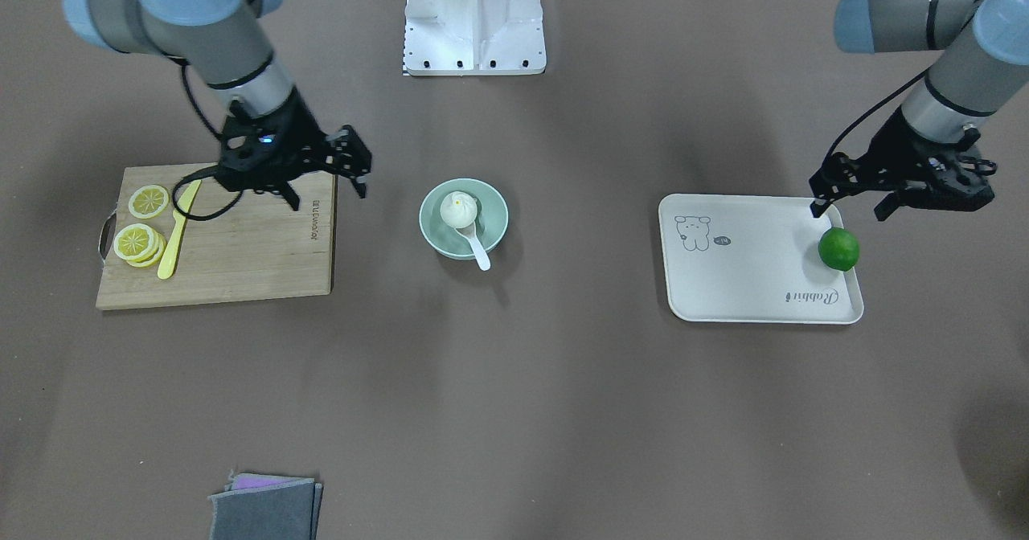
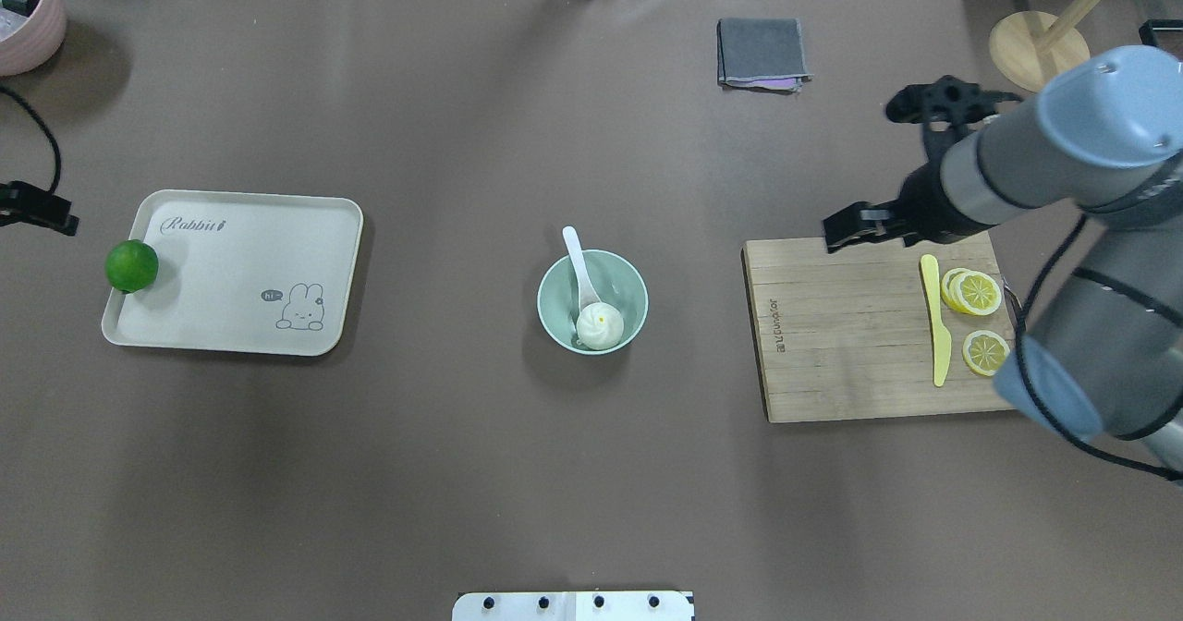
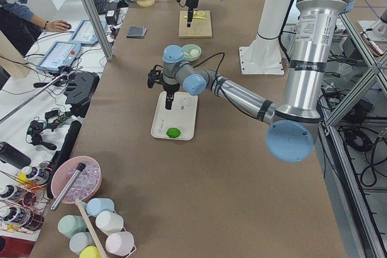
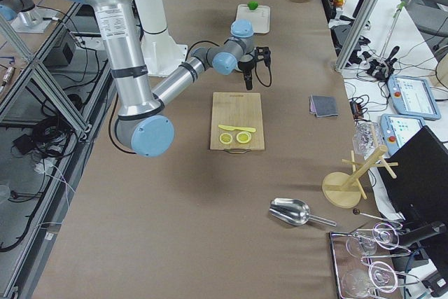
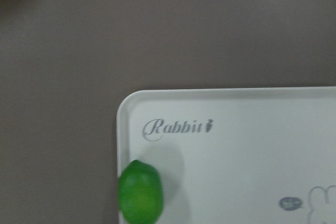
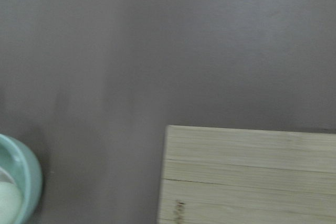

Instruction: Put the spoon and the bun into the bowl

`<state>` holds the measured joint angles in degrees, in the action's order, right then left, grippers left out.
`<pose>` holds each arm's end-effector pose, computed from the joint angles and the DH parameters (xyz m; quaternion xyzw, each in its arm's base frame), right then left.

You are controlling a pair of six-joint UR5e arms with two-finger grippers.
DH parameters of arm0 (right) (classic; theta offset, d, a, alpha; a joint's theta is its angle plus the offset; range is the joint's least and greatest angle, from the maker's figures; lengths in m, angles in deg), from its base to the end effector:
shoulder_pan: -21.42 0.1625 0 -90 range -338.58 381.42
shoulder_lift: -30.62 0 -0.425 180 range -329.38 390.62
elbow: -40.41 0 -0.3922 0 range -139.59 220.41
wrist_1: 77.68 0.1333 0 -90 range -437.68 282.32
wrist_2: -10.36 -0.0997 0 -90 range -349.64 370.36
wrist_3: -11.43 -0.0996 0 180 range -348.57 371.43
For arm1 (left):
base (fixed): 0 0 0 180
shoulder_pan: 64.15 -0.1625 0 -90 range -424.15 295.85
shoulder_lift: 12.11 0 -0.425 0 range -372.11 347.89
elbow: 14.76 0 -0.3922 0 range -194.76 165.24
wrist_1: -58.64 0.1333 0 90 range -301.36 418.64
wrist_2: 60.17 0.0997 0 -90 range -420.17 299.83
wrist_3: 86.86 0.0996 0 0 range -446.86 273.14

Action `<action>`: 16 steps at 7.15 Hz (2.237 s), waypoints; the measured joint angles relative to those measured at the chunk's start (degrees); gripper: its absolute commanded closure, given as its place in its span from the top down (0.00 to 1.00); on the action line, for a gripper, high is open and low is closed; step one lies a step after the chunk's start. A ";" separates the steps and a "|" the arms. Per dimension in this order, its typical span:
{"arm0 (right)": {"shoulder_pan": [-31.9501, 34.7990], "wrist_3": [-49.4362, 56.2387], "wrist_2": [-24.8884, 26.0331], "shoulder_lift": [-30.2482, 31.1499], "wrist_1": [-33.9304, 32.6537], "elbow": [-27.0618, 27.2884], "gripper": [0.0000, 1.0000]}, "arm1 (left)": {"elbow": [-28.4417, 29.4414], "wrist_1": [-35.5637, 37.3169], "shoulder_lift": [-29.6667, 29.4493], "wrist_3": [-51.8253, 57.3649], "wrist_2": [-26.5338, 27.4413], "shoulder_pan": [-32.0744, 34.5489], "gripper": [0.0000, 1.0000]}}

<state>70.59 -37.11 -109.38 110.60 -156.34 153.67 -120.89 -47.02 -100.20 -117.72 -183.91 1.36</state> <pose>-0.2854 -0.4586 0.3573 0.0939 -0.4268 -0.0371 0.8987 0.1337 -0.4816 0.5131 0.0883 0.3629 0.0233 0.9273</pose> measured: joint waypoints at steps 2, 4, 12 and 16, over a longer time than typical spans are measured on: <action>10.21 17.30 -6.01 9.19 -0.17 -0.25 1.00 | 3.95 0.18 2.85 10.26 -0.66 4.80 0.99; 20.68 34.82 -11.17 13.29 -0.14 -5.78 1.00 | 8.82 0.28 2.85 13.64 -9.52 9.65 0.99; 35.27 58.38 -18.62 12.11 0.20 -22.01 1.00 | 9.45 -0.15 4.45 13.83 -15.42 15.70 0.99; 37.16 58.19 -20.16 12.52 0.30 -22.25 1.00 | 9.21 -0.06 5.94 13.94 -13.86 17.05 0.99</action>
<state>107.75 21.08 -129.54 123.11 -156.03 131.42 -111.68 -47.08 -94.26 -103.78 -197.77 18.42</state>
